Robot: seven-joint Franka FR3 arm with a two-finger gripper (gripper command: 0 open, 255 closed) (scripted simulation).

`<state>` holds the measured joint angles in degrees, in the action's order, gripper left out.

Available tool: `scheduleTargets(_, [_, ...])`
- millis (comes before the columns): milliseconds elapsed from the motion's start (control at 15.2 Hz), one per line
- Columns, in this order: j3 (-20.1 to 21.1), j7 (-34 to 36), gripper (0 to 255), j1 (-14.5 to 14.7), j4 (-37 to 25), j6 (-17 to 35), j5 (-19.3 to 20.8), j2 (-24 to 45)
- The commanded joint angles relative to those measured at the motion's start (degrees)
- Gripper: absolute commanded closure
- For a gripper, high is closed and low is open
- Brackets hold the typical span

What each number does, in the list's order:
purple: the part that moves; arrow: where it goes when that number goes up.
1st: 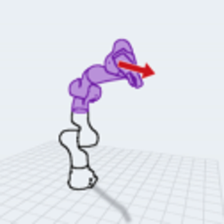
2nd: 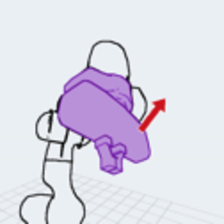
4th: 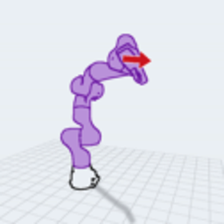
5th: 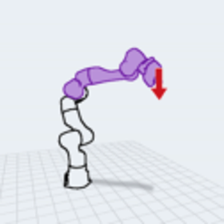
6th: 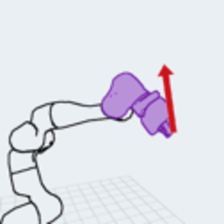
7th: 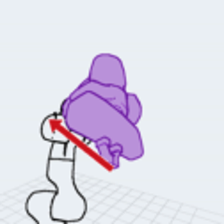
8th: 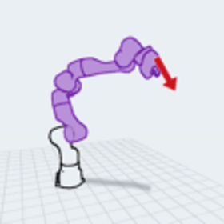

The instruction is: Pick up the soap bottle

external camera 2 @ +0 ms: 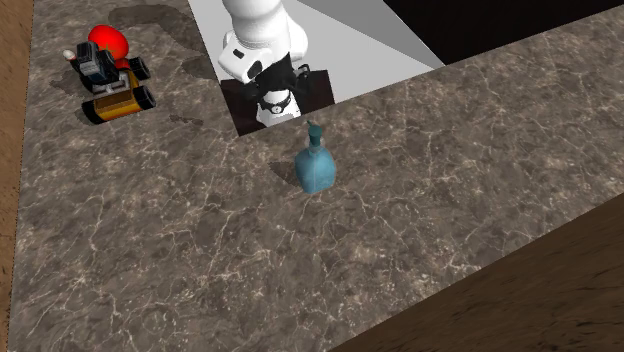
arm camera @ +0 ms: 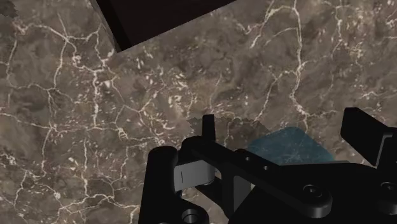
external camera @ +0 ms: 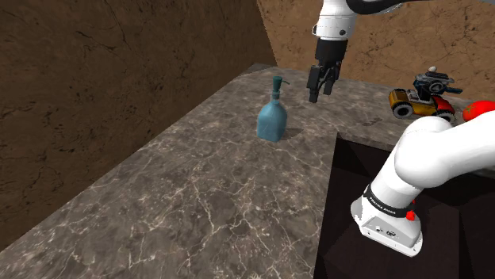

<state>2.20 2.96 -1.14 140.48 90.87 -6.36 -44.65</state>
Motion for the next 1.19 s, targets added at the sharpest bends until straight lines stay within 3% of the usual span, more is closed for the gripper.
scheduleTargets(0, [0.00, 0.00, 0, 0.00, 0.00, 0.00, 0.00, 0.00])
scheduleTargets(726, [2.27, 1.27, 0, 2.66, -32.35, -9.06, -3.63, 34.40])
scheduleTargets(1122, [2.45, 0.79, 0, 2.76, -29.45, -5.69, -3.70, 35.23])
